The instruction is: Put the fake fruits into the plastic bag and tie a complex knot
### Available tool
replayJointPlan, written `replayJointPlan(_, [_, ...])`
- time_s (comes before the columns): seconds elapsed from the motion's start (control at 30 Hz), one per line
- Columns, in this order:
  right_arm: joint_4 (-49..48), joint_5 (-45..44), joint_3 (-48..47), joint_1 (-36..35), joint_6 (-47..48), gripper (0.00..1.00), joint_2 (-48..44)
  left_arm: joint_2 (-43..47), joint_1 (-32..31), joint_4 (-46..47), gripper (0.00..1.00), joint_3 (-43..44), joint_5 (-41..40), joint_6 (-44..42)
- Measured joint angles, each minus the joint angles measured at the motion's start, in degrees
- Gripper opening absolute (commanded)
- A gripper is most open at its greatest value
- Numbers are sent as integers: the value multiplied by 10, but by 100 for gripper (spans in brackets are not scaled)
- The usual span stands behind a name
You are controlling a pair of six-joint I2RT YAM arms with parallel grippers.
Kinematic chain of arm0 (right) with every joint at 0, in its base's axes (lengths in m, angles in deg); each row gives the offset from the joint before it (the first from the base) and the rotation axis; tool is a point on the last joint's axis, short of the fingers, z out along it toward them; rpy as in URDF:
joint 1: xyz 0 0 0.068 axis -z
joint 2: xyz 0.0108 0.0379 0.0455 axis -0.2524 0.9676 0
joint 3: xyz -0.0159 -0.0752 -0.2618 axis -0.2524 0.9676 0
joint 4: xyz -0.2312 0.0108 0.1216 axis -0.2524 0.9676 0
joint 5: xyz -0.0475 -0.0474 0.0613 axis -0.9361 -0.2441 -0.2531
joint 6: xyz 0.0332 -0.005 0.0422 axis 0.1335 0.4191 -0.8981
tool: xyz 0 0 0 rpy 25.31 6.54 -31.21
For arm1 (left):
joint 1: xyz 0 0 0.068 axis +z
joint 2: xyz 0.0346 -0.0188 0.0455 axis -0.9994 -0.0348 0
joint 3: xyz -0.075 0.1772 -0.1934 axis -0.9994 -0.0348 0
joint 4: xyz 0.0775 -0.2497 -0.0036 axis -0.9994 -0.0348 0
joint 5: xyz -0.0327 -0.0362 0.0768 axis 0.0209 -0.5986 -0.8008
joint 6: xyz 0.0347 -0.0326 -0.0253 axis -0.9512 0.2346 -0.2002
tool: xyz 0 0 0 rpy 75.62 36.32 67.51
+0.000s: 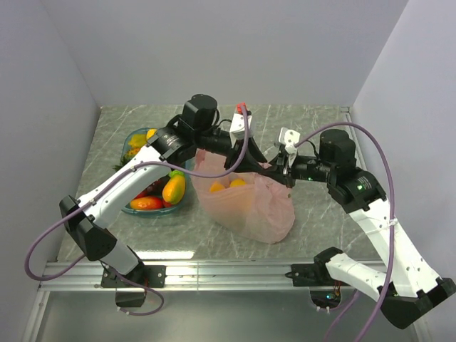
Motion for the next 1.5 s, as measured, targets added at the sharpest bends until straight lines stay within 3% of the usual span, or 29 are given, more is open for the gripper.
replayJointPlan(0.13, [12,-2,0,-5,9,18,0,-5,-1,8,12,1,1,17])
replayJointPlan(0.2, [14,-5,0,-7,12,39,1,-5,0,16,1,1,3,25])
replayJointPlan(0.23, [15,-6,0,-9,13,47,1,-5,-1,21,0,1,7,29])
replayJointPlan(0.27, [15,-11,0,-10,13,64,1,-6,-2,25,0,1,8,32])
replayJointPlan(0.43, [11,-61,2,-9,-4,79,-4,-3,1,63,0,-10,1,66])
replayJointPlan(0.63, [14,-130,55,11,-58,83,-61,0,53,147,0,-43,-49,168])
replayJointPlan(0.93, [-12,-152,144,53,-104,76,-76,0,77,225,0,-43,-108,241])
replayJointPlan(1.03, [-51,-152,152,72,-98,67,-36,0,77,242,0,-43,-117,251])
replayJointPlan(1.13, [-106,-141,149,112,-80,48,35,1,77,251,0,-43,-127,255])
replayJointPlan(1.17, [-113,-132,138,126,-73,37,63,2,77,253,0,-43,-131,255])
replayJointPlan(1.27, [-122,-99,70,148,-52,28,142,3,77,257,0,-43,-139,256])
replayJointPlan(1.33, [-125,-71,12,150,-37,33,187,3,77,261,0,-43,-148,256])
replayJointPlan(1.37, [-124,-59,-8,150,-30,45,198,3,77,263,0,-43,-153,255])
replayJointPlan(1.5, [-99,-33,-30,153,4,71,175,3,77,266,0,-43,-170,254])
